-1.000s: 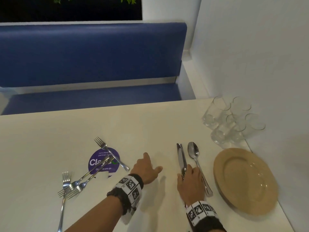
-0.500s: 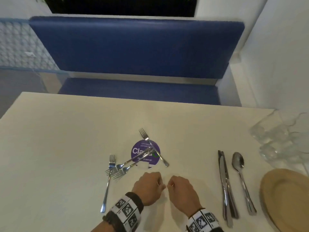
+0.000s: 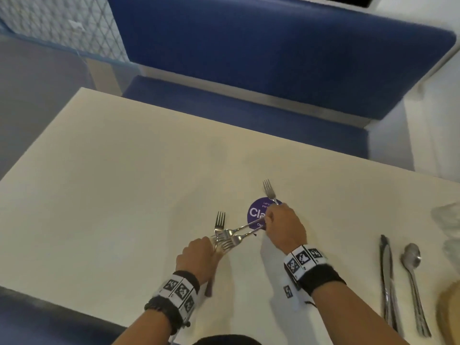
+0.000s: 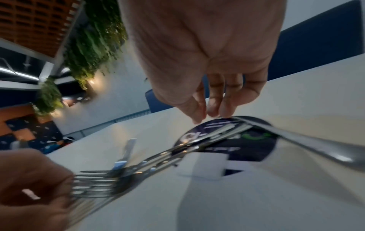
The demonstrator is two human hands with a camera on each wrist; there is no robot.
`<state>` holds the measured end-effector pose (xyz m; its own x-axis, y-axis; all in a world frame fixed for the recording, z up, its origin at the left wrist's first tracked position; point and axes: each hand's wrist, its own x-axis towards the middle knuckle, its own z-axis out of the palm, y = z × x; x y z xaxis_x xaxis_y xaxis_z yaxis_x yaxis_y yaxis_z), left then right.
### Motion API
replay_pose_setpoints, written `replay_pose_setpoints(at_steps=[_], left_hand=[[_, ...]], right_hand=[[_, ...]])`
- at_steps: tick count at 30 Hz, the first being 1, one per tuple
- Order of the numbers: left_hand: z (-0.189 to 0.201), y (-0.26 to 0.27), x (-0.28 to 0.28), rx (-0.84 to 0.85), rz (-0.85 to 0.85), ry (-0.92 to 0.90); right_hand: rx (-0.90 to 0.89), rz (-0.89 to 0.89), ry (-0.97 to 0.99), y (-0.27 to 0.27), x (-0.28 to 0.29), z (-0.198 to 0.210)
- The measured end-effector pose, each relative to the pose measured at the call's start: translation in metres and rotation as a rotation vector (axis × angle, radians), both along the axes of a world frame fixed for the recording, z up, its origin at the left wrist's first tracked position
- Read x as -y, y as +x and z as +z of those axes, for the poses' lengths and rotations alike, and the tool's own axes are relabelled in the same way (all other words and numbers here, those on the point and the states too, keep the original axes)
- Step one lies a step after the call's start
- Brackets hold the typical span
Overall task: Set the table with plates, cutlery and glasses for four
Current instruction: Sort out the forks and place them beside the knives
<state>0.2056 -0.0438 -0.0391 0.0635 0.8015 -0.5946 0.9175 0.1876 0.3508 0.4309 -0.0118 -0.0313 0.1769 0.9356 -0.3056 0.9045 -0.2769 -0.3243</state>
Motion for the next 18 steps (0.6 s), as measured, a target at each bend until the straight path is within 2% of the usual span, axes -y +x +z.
replay_pose_setpoints(at_steps=[2, 4, 7, 9, 11, 14, 16, 18], left_hand=[[-0.003, -0.002, -0.005, -0.007, -0.046, -0.019], [-0.004, -0.012, -0.008, -0.011, -0.063, -0.038], [-0.007, -0.039, -0.012, 0.030, -0.066, -0.081], [-0.007, -0.059, -0.014, 0.124, -0.040, -0.100], [-0.005, -0.077, -0.017, 0.245, 0.050, -0.093], [0.002, -0.090, -0.023, 0.481, 0.319, -0.086], [0.011, -0.089, -0.025, 0.621, 0.445, -0.054], [0.020, -0.080, -0.025, 0.681, 0.484, -0.008]], right_hand=[[0.069, -0.155, 0.023, 0.019, -0.002, -0.002], [0.057, -0.263, -0.047, 0.037, -0.001, -0.009], [-0.042, -0.299, -0.143, 0.046, 0.002, -0.022], [-0.030, -0.266, -0.175, 0.044, 0.006, -0.030], [0.027, -0.224, -0.222, 0.039, 0.007, -0.031], [0.007, -0.280, -0.242, 0.034, 0.012, -0.026], [-0.098, -0.326, -0.198, 0.030, 0.018, -0.015], [-0.267, -0.410, -0.070, 0.021, 0.028, 0.004]])
